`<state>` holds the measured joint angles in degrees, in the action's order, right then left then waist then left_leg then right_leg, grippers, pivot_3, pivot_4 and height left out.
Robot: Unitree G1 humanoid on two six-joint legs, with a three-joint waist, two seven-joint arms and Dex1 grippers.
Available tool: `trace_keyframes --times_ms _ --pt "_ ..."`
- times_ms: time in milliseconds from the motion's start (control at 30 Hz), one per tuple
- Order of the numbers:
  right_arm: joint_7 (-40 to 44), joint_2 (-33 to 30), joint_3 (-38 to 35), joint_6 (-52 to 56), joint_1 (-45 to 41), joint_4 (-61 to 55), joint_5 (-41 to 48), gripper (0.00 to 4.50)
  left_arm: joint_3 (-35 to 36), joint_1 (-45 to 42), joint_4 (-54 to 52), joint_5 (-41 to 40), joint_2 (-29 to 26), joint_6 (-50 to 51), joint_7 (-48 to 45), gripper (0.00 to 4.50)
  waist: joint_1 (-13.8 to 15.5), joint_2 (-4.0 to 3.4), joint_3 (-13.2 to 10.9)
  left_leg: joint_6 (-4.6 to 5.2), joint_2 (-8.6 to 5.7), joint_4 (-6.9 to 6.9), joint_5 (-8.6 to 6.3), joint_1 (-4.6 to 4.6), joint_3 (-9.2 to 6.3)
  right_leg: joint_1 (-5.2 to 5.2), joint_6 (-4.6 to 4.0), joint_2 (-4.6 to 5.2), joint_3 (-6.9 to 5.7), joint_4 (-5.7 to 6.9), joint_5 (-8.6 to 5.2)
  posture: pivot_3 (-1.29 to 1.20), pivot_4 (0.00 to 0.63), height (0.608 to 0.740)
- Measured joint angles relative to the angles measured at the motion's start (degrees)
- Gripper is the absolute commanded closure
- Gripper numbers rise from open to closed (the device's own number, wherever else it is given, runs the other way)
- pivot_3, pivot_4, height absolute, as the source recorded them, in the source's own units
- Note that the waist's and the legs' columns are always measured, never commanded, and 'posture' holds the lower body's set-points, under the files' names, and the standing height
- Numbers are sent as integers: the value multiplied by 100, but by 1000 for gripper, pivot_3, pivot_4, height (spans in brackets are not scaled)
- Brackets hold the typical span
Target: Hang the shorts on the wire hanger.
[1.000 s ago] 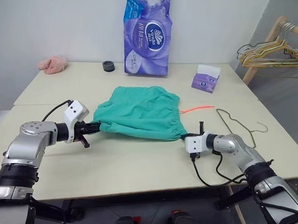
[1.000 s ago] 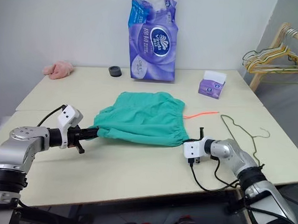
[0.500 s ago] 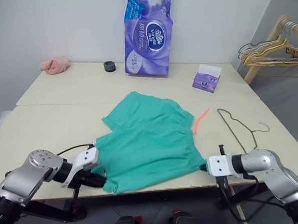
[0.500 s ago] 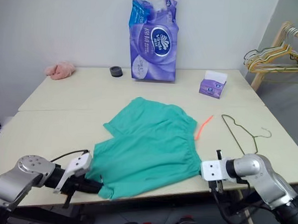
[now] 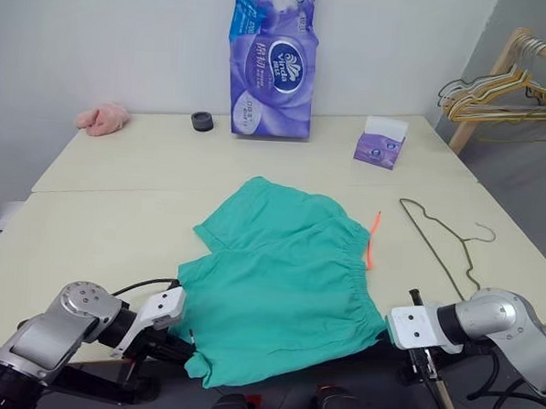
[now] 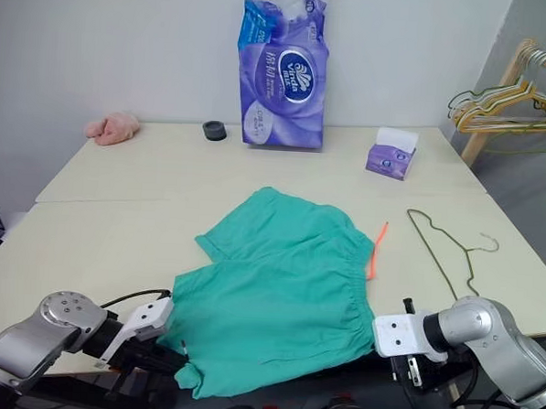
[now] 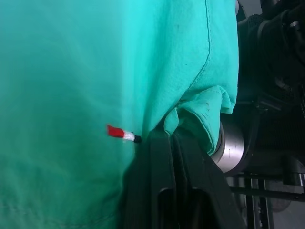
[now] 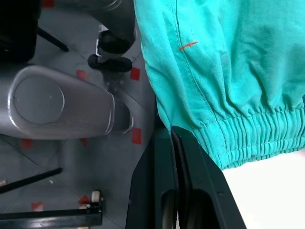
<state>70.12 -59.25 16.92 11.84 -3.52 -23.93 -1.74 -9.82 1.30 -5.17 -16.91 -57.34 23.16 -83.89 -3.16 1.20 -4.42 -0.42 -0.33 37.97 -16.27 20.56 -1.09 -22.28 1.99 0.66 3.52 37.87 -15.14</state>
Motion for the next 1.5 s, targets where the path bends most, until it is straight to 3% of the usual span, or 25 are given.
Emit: trace_keyframes --times_ms 133,367,467,600,767,900,1000,1167,1300,1500 --pt "242 -280 10 -8 21 -83 7 3293 0 69 -270 -127 11 250 -4 2743 4 -2 -9 0 -1 1 0 0 2 0 0 3 -1 -1 0 -72 51 740" --pt "410 -317 -395 586 -11 -400 759 899 247 94 -758 -690 89 680 163 762 -1 8 -17 0 2 2 0 1 -1 0 2 13 2 1 1 -81 49 740" --pt "377 -269 -1026 1222 -105 -567 1501 12 673 -10 -770 -1026 205 969 472 757 -3 14 -21 0 3 2 0 0 -9 3 4 20 -1 1 2 -77 51 740" --pt "-115 175 -2057 2134 -441 -547 2478 12 1248 -622 -772 -1579 386 1508 911 757 4 48 -42 0 3 7 0 6 -24 4 4 19 -5 5 4 -74 51 740" --pt "-1188 792 -2655 2691 -609 -8 2665 12 1351 -1440 -786 -1780 735 1693 1413 757 19 51 -41 -1 -8 6 0 20 -18 -1 11 17 3 -1 8 -75 53 740" --pt "-2688 1480 -2907 3492 -656 401 2351 12 819 -2314 -740 -1061 1430 1237 2173 757 61 59 -37 -2 -12 9 1 22 -19 3 3 16 6 -5 21 -94 56 740" --pt "-3671 1974 -3049 4054 -706 1008 2098 12 282 -2453 -663 -468 1931 661 2590 757 49 48 -37 -2 -19 7 1 21 4 -2 -1 15 30 -7 32 -106 56 740" --pt "-4675 2140 -3299 4054 -1154 2149 1680 12 -100 -2606 -272 -68 2561 210 2837 757 -70 42 -44 0 -16 8 1 24 22 -10 9 4 46 -8 38 -135 59 740" --pt "-4899 2000 -3359 3701 -1565 3254 1404 12 -230 -2813 -213 -35 2806 122 2820 757 -183 39 -43 0 -12 7 1 21 26 -7 24 -6 54 -12 34 -144 60 740" --pt "-4625 1860 -3206 3535 -1913 4426 1329 12 -440 -2752 -416 -104 2681 286 2461 757 -340 32 -46 1 -6 4 0 22 25 -7 25 -13 58 -16 33 -142 65 740"
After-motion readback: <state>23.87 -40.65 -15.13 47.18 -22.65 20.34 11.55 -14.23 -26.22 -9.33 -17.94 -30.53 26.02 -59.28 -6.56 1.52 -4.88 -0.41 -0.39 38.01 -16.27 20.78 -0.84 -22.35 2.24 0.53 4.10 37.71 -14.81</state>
